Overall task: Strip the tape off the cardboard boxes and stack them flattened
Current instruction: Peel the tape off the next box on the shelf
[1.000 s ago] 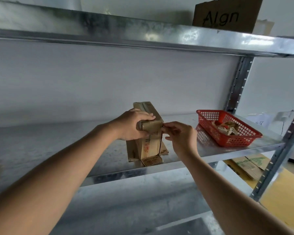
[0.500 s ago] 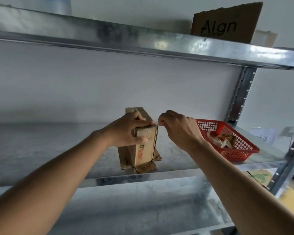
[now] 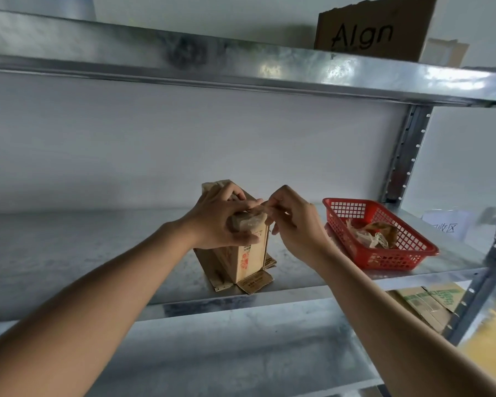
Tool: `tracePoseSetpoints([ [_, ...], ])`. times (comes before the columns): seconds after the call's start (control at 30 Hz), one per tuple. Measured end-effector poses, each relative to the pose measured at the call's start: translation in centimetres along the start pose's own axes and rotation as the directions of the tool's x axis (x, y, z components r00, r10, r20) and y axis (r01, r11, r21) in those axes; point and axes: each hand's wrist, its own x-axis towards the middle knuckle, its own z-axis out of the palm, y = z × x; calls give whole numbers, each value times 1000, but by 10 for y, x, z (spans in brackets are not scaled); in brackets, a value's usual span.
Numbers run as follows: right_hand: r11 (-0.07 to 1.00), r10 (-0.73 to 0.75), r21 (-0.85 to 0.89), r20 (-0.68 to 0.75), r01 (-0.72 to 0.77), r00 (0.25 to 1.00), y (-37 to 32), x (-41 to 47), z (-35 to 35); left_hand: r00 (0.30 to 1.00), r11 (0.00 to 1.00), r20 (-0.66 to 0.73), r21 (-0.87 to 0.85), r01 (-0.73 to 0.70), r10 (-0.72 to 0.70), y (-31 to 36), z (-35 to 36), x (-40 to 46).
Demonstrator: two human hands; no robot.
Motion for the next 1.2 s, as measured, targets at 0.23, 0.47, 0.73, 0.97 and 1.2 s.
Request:
tracePoseSetpoints([
  [0.23,994,19,107,-109,-7,994,0,-5,13,999,999,-6,31,32,-32,9,6,6],
  [0.47,817,417,460,-54,-348,907,-3,6,10,998,1000,70,-3,3,-3,7,5,16],
  [0.73,776,424,410,225,-480,877,-14,23,-8,974,985,167,-107,-137,154,-11,-9,20],
  [0.97,951,226,-218,7,-219,974,-17,29,-5,976,997,207,-44,-62,70,-12,-5,20],
  [1.2,991,-7,-135,-127,-10,992,-27,0,1,973,997,226,-75,-34,51,-11,-6,17],
])
